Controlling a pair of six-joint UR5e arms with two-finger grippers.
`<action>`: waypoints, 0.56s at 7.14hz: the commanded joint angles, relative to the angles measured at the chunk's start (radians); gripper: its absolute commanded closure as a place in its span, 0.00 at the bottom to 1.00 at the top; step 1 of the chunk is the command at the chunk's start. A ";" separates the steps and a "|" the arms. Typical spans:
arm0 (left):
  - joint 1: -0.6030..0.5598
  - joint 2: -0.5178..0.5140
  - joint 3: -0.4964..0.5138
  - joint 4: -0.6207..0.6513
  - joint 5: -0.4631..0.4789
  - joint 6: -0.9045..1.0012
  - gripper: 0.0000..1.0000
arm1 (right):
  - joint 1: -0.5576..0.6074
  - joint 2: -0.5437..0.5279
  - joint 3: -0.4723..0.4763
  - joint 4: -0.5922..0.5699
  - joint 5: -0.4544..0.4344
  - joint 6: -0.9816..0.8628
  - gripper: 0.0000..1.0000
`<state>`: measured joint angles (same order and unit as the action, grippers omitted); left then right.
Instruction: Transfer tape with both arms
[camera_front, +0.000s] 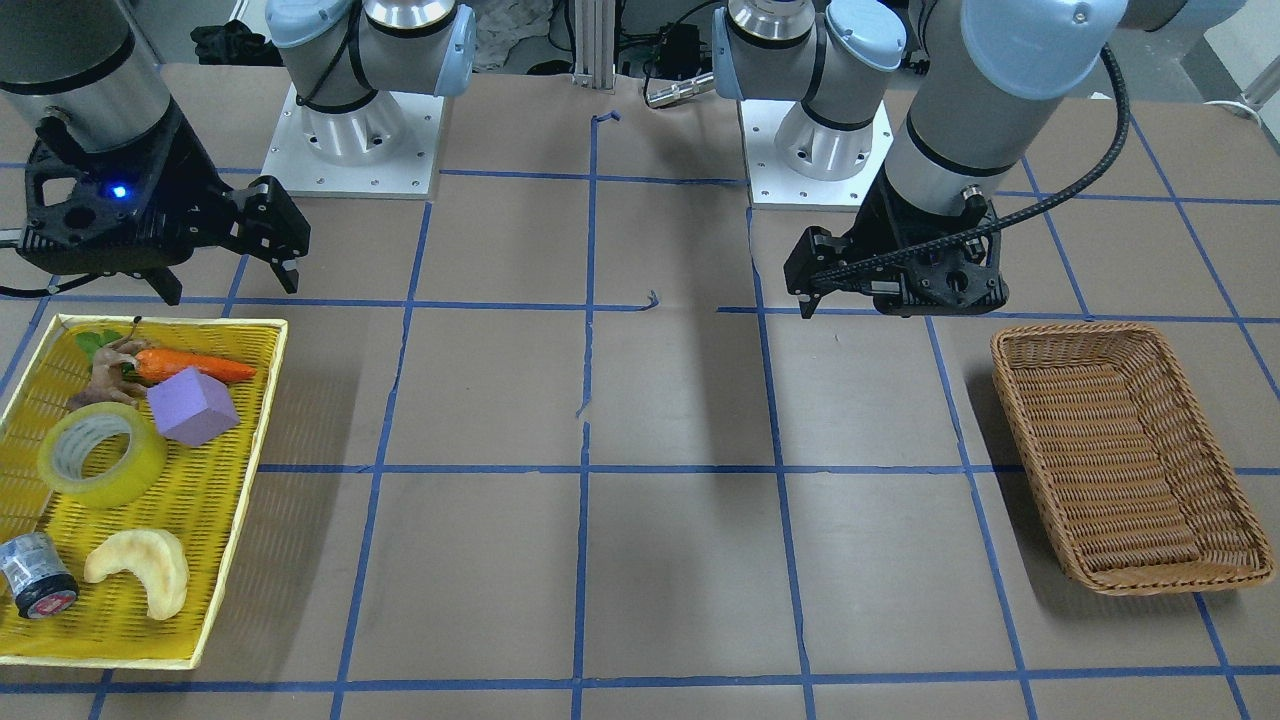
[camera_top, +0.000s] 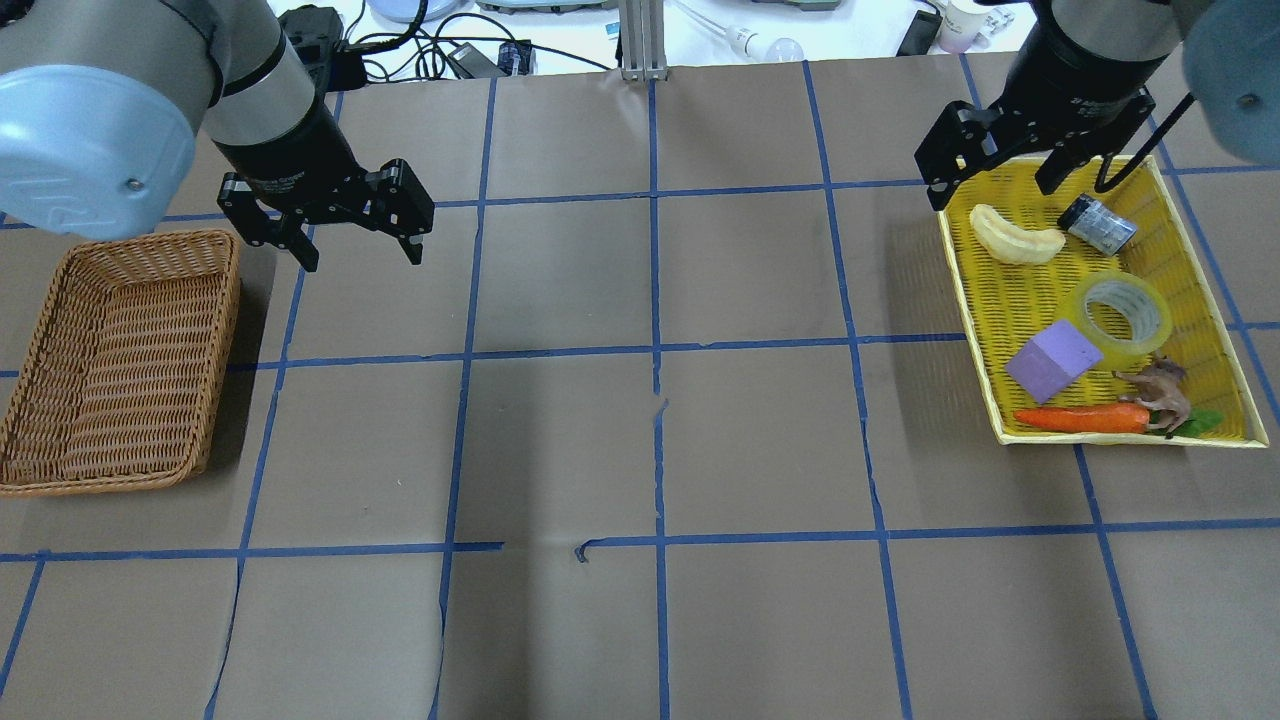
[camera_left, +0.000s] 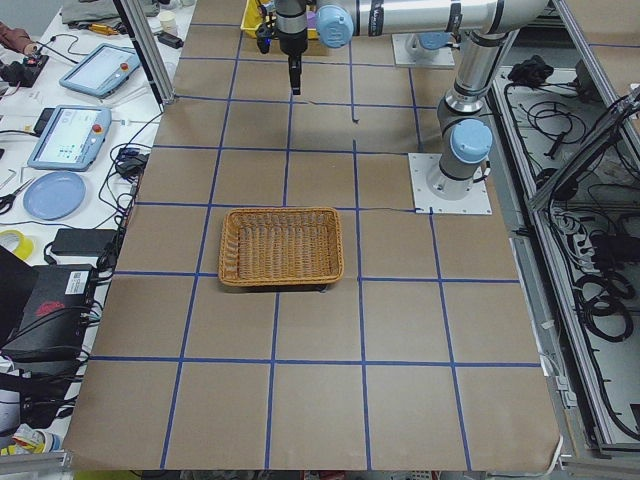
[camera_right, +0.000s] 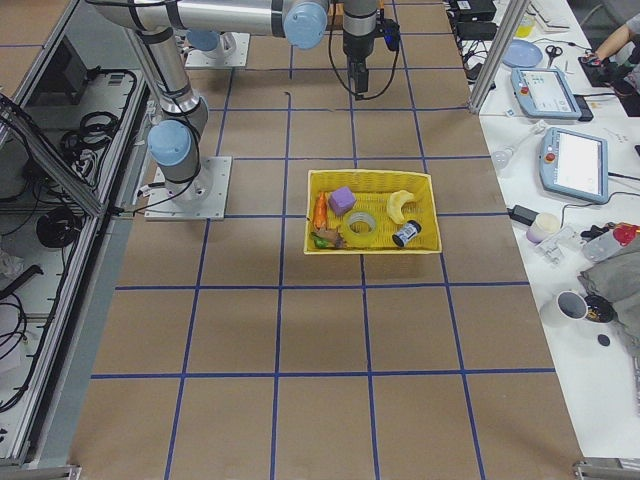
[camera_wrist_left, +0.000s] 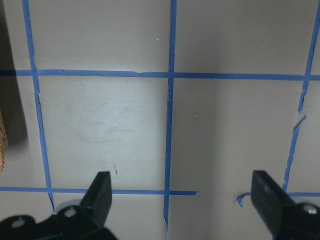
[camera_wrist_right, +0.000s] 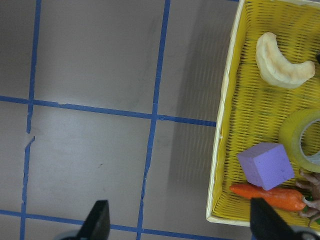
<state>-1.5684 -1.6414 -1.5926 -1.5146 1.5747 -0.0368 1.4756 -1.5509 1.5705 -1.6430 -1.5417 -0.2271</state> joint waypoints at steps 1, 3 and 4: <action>0.004 0.000 -0.001 -0.001 0.007 0.000 0.00 | 0.000 0.002 0.000 0.000 -0.002 0.000 0.00; 0.004 -0.009 -0.003 0.022 0.005 0.000 0.00 | 0.000 0.000 -0.001 0.000 0.000 0.000 0.00; 0.004 0.000 -0.025 0.020 0.007 0.000 0.00 | 0.000 0.000 -0.001 0.000 -0.006 0.000 0.00</action>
<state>-1.5646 -1.6455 -1.5997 -1.4996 1.5804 -0.0368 1.4757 -1.5507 1.5695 -1.6429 -1.5435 -0.2270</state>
